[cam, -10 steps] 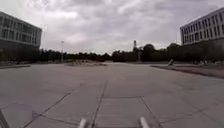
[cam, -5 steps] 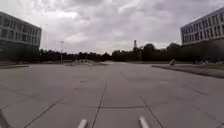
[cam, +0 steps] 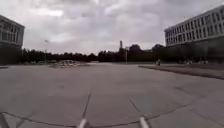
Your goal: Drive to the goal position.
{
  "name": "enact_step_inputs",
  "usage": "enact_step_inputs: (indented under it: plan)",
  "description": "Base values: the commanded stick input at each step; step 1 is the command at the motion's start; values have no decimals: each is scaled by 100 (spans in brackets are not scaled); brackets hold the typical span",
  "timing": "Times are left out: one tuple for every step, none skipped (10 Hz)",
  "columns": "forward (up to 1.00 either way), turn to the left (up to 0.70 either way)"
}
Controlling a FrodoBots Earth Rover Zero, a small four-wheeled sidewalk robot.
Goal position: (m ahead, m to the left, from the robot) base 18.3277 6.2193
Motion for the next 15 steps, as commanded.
enact_step_inputs:
  plan:
    - [70, 0]
    - [70, 0]
    - [70, 0]
    - [70, 0]
    - [70, 0]
    - [70, 0]
    - [70, 35]
    - [70, 35]
    - [70, 35]
    - [70, 35]
    - [70, 5]
    - [70, 0]
    - [70, 0]
    - [70, 0]
    - [70, 0]
